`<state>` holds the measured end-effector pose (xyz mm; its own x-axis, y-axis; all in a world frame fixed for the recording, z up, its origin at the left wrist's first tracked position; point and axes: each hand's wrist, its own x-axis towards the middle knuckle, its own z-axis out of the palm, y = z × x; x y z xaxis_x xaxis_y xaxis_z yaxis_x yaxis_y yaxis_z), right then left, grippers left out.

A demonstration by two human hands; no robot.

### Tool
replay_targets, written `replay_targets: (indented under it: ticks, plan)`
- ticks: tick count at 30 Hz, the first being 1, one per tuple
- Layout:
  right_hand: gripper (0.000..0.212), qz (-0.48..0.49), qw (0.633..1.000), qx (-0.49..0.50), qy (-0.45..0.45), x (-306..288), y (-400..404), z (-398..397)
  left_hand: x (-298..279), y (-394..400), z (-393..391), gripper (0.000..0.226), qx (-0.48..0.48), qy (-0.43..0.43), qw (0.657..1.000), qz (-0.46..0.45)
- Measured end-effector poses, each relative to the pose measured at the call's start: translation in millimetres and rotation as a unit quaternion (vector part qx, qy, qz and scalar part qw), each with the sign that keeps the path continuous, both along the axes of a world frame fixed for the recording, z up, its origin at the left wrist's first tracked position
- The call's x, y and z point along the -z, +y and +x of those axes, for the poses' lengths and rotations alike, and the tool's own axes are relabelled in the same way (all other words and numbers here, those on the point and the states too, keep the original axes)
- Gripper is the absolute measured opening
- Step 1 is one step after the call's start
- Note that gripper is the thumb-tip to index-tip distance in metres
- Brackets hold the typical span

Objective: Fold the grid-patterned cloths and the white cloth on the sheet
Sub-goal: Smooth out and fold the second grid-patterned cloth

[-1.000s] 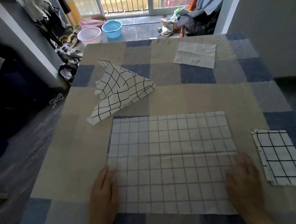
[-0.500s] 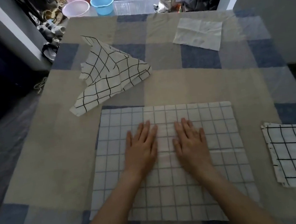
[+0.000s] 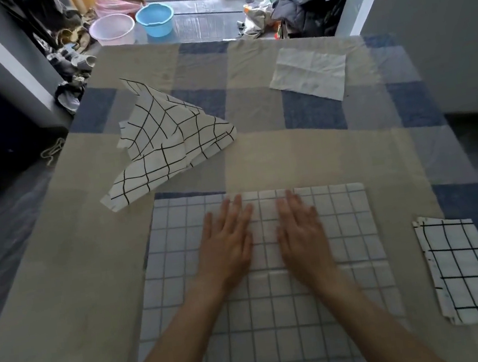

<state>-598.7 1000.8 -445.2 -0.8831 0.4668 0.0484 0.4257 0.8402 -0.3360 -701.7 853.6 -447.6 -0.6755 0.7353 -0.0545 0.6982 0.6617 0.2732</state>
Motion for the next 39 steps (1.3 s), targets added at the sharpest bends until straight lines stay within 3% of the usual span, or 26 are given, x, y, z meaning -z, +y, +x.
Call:
replay_targets:
  ticks: [4,13,19,25,28,31,33,36,39]
  plan:
    - [0.058,0.009,0.998,0.029,-0.063,18.6,6.0,-10.2,15.3,1.7,-3.3,0.058,0.011,-0.011,0.999,-0.042]
    - [0.063,0.036,0.981,0.177,-0.072,19.9,83.2,30.7,18.1,-67.1,-55.3,0.056,-0.05,-0.002,0.998,-0.024]
    - [0.064,0.043,0.981,0.175,-0.075,18.9,82.5,30.1,16.5,-67.5,-54.7,0.057,-0.056,-0.007,0.998,-0.023]
    - [0.066,-0.045,0.973,0.145,-0.174,-16.0,93.6,26.4,8.9,-66.7,-64.5,0.066,-0.032,-0.07,0.995,-0.066]
    - [0.066,-0.016,0.989,0.106,-0.105,-43.0,89.3,53.2,-5.4,-79.6,-55.8,0.062,-0.028,-0.069,0.997,0.004]
    - [0.047,-0.016,0.996,0.063,-0.065,-52.9,68.7,110.7,-14.4,-116.7,-31.0,0.048,-0.093,-0.012,0.992,0.083]
    - [0.037,-0.083,0.989,0.113,-0.051,-53.8,58.5,141.1,-17.0,-138.5,-14.5,0.037,-0.206,-0.003,0.973,0.105]
    - [0.035,-0.225,0.948,0.223,-0.027,-54.8,53.3,152.6,-29.3,-149.2,3.4,0.011,-0.327,-0.067,0.937,0.105]
    - [0.054,-0.303,0.906,0.294,-0.041,-57.1,59.3,140.8,-33.0,-150.4,2.6,0.016,-0.36,-0.149,0.912,0.131]
